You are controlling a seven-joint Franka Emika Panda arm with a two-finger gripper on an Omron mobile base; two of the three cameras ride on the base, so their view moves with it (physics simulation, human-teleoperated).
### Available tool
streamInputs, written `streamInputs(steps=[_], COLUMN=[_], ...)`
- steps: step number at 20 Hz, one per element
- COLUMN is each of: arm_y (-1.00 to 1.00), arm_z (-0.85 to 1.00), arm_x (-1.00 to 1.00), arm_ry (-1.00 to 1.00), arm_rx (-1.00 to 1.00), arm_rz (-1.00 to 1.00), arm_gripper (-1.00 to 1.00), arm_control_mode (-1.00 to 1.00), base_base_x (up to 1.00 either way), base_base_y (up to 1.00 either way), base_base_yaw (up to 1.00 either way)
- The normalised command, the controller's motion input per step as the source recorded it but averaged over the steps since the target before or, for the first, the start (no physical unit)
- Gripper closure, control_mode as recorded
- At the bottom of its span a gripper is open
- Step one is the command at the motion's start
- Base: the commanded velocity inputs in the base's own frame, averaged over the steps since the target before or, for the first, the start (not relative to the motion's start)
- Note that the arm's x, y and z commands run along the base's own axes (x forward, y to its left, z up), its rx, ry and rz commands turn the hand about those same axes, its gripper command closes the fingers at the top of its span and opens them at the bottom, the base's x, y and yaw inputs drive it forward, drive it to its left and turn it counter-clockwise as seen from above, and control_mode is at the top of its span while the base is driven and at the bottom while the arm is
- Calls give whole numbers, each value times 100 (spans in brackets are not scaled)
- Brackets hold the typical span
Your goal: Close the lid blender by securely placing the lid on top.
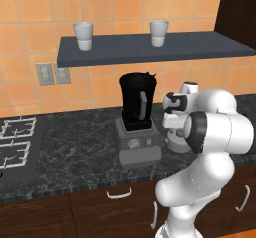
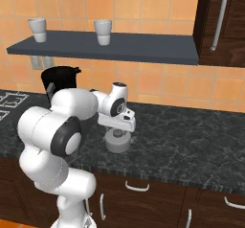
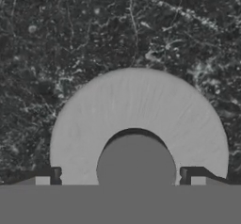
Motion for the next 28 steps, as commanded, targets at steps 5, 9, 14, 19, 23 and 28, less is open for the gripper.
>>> streamInputs(steps=[5, 9, 14, 19, 23, 28], arm_y=[0, 12, 14, 4, 0, -1], arm_z=[-17, -21, -35, 1, 17, 63], arm_x=[-8, -9, -2, -3, -18, -20], arm_ry=[-2, 0, 0, -7, -9, -10], arm_rx=[-2, -5, -6, 0, 0, 0], arm_rz=[0, 0, 0, 0, 0, 0], arm_gripper=[-100, -100, 100, 100, 100, 100], arm_control_mode=[-100, -100, -100, -100, -100, -100], base_base_x=[0, 0, 0, 0, 0, 0], base_base_y=[0, 0, 0, 0, 0, 0], base_base_yaw=[0, 0, 0, 0, 0, 0])
